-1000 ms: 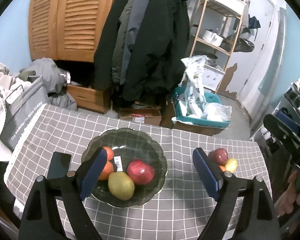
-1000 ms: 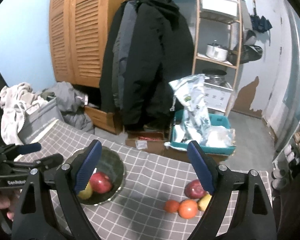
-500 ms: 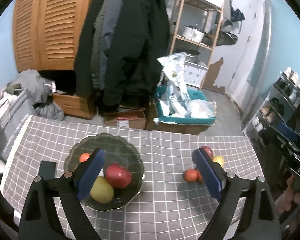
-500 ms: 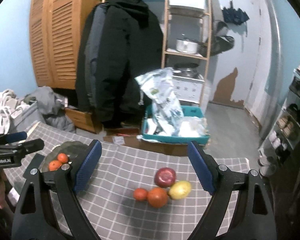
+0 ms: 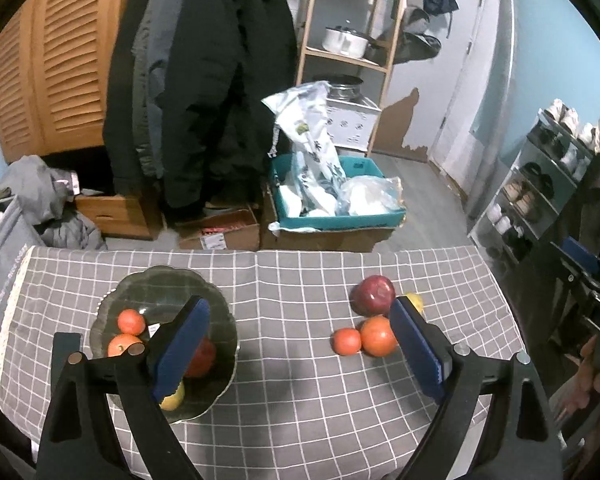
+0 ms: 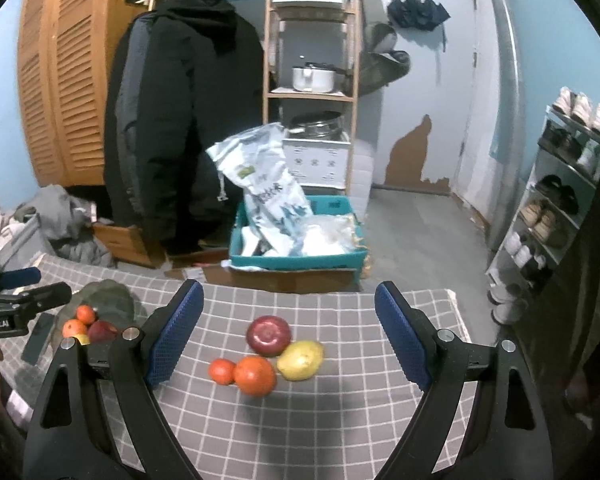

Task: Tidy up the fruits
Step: 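Lower the left tool onto an orange while the right tool approaches the yellow pear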

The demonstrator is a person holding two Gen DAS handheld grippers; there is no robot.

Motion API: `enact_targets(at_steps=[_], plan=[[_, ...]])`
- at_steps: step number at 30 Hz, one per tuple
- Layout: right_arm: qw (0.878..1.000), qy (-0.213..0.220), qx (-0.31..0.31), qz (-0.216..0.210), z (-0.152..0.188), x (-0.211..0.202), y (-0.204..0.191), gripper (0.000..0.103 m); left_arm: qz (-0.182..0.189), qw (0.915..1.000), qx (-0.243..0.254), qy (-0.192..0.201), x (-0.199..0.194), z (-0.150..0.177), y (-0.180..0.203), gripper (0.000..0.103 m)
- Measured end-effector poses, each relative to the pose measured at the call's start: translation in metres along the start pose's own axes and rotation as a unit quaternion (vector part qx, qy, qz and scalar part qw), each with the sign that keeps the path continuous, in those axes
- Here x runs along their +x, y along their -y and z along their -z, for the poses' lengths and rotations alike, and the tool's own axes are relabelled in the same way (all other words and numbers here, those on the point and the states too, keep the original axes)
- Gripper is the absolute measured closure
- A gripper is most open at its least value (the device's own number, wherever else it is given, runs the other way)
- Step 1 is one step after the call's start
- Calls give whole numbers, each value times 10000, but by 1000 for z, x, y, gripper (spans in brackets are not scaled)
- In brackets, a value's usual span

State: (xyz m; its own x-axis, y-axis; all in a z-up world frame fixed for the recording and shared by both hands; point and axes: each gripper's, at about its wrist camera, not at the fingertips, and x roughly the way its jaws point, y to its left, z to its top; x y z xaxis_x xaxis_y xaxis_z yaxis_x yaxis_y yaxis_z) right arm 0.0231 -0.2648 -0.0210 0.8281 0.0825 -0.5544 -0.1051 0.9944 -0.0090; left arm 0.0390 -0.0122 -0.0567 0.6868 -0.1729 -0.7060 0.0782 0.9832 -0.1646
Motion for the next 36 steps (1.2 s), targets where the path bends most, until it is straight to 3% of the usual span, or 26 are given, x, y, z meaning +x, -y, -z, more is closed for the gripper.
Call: enact_targets(at_steps=[9, 21, 36], plan=[[9997, -219, 112, 39, 10, 14, 18, 17, 50, 9991, 121, -395, 40, 7, 19, 10], [9970, -760, 53, 93, 30, 49, 18, 17, 11, 9963, 47, -860, 87, 24, 17, 10], [9852, -1694, 239, 106, 69, 112, 25, 17, 77, 9872, -51, -1592, 168, 55, 20, 10]])
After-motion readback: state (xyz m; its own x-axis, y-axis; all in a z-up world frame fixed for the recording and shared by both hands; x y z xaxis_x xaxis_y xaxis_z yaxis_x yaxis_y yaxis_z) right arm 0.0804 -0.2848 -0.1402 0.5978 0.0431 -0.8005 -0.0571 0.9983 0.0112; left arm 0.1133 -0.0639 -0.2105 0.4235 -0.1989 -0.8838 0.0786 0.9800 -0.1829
